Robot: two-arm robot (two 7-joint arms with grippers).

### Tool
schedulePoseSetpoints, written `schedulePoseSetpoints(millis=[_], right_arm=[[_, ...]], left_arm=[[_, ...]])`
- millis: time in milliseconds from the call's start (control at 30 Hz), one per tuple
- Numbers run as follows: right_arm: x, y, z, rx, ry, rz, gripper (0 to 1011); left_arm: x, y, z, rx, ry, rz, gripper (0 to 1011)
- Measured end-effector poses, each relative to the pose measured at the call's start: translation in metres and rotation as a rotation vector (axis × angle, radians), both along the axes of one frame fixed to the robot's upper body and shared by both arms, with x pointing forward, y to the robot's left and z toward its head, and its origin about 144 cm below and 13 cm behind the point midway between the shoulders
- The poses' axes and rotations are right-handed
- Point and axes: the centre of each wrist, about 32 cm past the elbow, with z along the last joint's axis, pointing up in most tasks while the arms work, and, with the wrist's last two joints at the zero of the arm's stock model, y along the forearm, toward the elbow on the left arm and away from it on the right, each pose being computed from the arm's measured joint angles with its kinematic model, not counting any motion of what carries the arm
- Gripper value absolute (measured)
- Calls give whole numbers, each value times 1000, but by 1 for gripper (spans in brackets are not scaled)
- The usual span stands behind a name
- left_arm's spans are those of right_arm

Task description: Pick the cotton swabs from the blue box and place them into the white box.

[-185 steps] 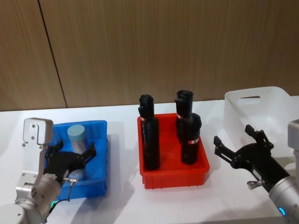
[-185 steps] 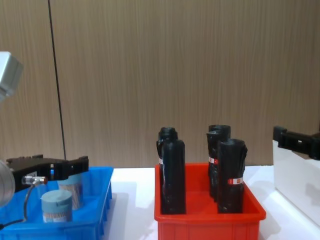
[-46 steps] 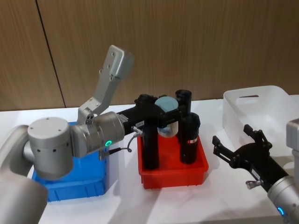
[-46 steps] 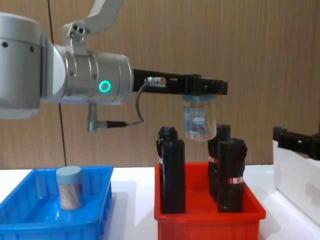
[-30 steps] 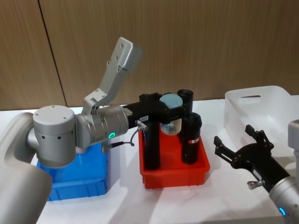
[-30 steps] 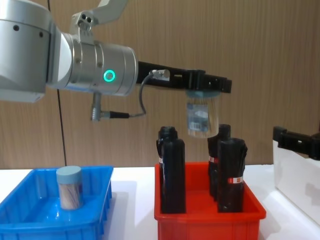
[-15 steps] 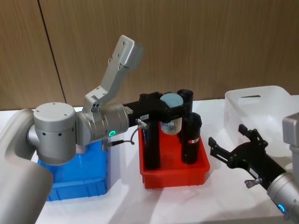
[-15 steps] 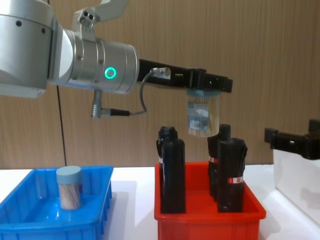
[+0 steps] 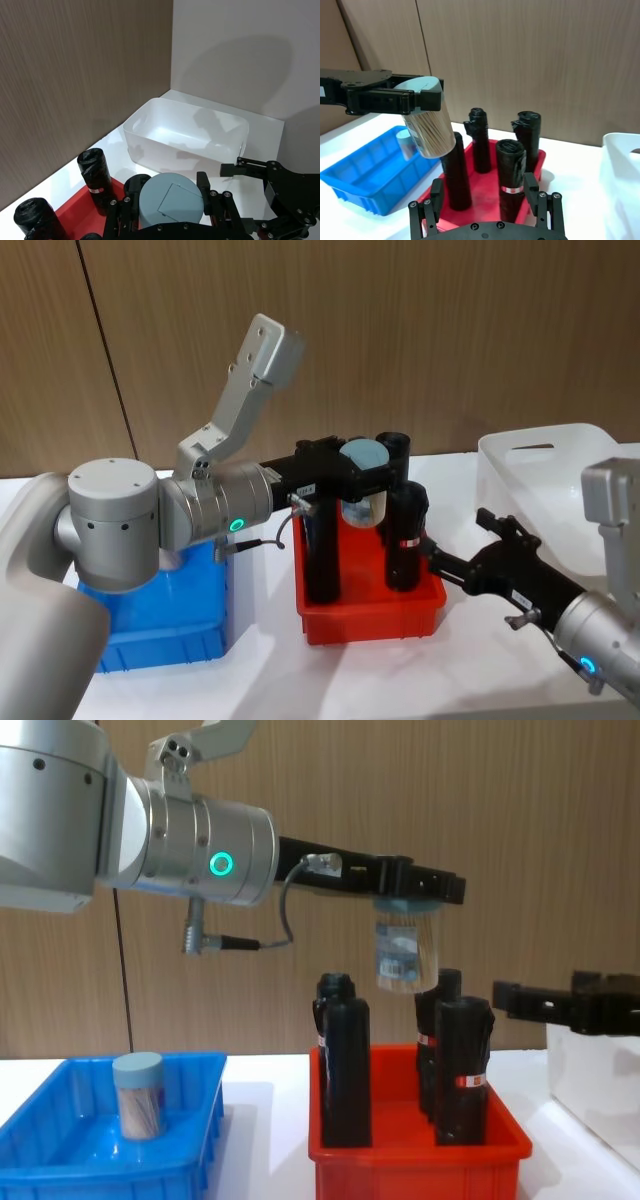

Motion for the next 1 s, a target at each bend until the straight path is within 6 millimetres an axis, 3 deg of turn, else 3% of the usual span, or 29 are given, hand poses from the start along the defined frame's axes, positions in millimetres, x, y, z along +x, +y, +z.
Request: schedulePoseSetpoints(millis=[1000], right_arm=[[34,16,11,73,41,134,1002]], left_arm=[[0,0,0,1,1,0,689]])
